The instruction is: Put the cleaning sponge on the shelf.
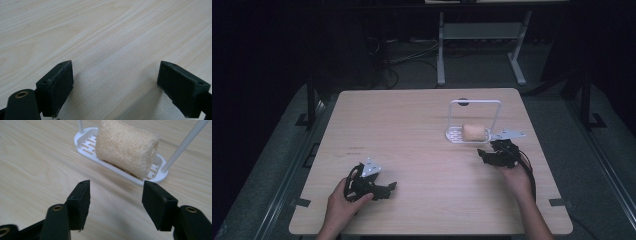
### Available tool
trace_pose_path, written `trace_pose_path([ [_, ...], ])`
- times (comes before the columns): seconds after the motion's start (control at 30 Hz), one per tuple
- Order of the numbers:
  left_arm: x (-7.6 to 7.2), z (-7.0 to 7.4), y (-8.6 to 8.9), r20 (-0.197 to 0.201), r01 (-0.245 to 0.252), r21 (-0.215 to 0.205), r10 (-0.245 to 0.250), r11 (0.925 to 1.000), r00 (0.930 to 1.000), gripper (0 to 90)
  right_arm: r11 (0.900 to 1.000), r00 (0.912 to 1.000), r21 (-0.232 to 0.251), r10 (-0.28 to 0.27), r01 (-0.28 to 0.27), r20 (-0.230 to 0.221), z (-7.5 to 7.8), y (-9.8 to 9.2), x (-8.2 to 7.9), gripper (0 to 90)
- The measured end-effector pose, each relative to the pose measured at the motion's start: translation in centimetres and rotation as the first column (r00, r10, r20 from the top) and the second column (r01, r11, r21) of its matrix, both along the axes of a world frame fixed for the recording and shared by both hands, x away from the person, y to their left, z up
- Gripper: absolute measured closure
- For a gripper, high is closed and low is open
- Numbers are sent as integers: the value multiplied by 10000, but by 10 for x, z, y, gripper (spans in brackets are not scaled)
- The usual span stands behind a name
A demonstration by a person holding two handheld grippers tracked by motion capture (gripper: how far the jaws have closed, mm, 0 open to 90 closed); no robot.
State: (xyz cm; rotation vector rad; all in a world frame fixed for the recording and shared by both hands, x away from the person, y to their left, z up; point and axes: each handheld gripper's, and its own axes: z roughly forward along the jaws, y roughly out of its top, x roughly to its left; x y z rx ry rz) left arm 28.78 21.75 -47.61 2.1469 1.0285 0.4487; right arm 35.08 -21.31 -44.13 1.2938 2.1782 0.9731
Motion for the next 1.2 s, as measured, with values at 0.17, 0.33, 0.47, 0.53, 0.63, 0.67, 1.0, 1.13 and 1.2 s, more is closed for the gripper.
trace_pose_path([
  [0.17,0,0,0,2,1,0,-1,10000,10000,129,9999,10000,106,23,-22,-96,-1,-3,-10,297],
  [0.33,0,0,0,-2,1,3,-1,10000,10000,128,9993,9995,374,-77,89,-309,-3,-12,-21,178],
  [0.47,0,0,0,1,1,3,-1,10000,10000,129,9985,9996,527,-104,118,-275,-3,-18,-33,137],
  [0.53,0,0,0,0,3,3,-3,10000,10000,129,9990,9995,440,-86,98,-289,-4,-19,-40,104],
  [0.63,0,0,0,3,0,0,0,10000,10000,129,9984,9994,571,4,15,-343,-6,-22,-50,96],
  [0.67,0,0,0,1,2,2,-2,10000,10000,129,9982,9995,595,11,7,-306,-7,-22,-53,95],
  [1.0,0,0,0,0,2,2,-2,10000,10000,128,9991,9991,418,134,-116,-409,-20,-28,-82,87],
  [1.13,0,0,0,2,2,2,-2,10000,10000,129,9994,9994,334,11,1,-355,-26,-31,-88,87],
  [1.2,0,0,0,2,2,1,-2,10000,10000,129,9994,9992,357,-19,33,-396,-28,-32,-90,87],
])
